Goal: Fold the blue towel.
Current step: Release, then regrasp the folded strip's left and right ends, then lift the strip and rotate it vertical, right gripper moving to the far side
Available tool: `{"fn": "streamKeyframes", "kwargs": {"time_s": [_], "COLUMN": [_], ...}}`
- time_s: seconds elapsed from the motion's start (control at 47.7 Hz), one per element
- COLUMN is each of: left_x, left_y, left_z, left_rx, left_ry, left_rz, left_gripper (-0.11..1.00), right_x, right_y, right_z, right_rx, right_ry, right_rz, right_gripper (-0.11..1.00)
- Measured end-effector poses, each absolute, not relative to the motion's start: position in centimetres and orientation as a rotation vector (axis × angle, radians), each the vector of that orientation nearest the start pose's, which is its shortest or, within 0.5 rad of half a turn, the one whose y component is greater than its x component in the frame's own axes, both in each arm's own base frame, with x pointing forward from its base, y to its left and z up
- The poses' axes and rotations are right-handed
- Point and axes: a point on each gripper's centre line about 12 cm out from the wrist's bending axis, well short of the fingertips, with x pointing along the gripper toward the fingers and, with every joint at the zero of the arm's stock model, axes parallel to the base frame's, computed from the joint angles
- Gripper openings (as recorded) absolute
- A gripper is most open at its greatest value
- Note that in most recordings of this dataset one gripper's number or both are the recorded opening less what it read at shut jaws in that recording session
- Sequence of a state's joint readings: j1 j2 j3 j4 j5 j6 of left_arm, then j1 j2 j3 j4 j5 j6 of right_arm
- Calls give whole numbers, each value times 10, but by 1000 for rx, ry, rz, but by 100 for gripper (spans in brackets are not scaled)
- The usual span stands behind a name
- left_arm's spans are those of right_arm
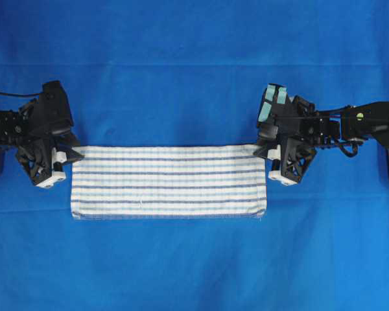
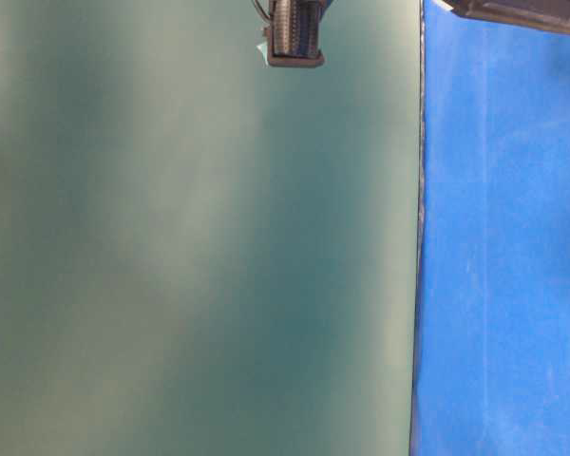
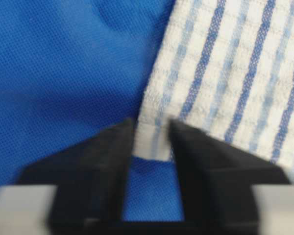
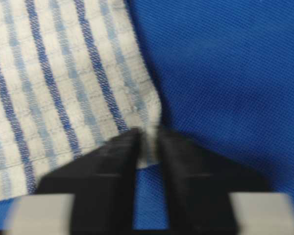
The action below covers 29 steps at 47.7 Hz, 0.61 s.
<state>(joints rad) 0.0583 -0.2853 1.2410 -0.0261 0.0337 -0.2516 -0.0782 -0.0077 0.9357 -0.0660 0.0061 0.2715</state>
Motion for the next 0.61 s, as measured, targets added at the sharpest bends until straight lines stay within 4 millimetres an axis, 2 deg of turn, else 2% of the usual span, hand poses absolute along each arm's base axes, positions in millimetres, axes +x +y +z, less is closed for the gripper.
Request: {"fn": "streamKeyframes", "kwargs": {"time_s": [0.042,0.441,0.545,0.608], "left_x": [210,211,214,217], "left_y": [12,12,12,12], "left_z": [88,90,98,109], "left_rx": [-284,-282,-282,-282], "left_ry": [977,997,1001,990], "left_rz": [190,191,189,187], "left_gripper": [4,2,2,2], "right_x": [306,307,307,307], "right_y": [-25,-24,-25,-25], "right_z": [92,93,100,111], "right_rx": [226,234,234,231], "right_ry": [923,924,918,898], "right_rz": [-169,-173,-175,-172], "right_gripper": [5,5,5,5]}}
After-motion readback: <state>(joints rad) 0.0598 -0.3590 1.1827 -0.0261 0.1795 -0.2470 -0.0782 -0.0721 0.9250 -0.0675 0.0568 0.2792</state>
